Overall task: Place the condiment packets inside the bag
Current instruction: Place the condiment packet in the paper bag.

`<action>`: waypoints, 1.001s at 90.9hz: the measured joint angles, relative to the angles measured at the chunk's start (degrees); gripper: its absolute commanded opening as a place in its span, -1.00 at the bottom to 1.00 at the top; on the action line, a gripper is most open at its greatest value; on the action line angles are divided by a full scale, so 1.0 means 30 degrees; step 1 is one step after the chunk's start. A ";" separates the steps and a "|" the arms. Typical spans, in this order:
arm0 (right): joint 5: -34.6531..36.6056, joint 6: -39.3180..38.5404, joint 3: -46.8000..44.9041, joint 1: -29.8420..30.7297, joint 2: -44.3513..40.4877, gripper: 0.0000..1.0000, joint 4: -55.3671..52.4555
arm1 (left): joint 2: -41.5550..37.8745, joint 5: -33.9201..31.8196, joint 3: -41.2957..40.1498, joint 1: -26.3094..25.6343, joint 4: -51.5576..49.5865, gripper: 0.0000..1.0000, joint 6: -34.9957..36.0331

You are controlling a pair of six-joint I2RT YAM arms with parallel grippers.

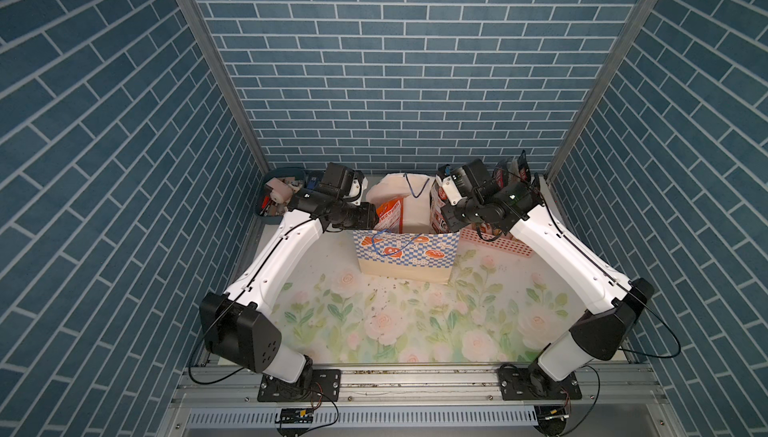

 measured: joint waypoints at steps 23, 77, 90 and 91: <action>0.0641 0.1137 -0.0918 0.0000 -0.0415 -0.27 0.0481 | 0.0000 0.0007 0.0211 0.0000 0.0066 0.12 -0.0015; 0.0393 0.3351 -0.0532 -0.4947 -0.3687 0.46 0.2484 | -0.0510 0.0138 0.0124 -0.0233 0.1523 0.48 -0.0364; -0.0503 0.3315 0.0153 -0.8779 -0.2055 0.51 0.2798 | -0.0539 0.0175 0.0007 -0.0233 0.2018 0.49 -0.0364; -0.0612 0.3315 0.0284 -0.8998 -0.1778 0.51 0.2863 | -0.0539 0.0175 -0.0029 -0.0233 0.2033 0.49 -0.0372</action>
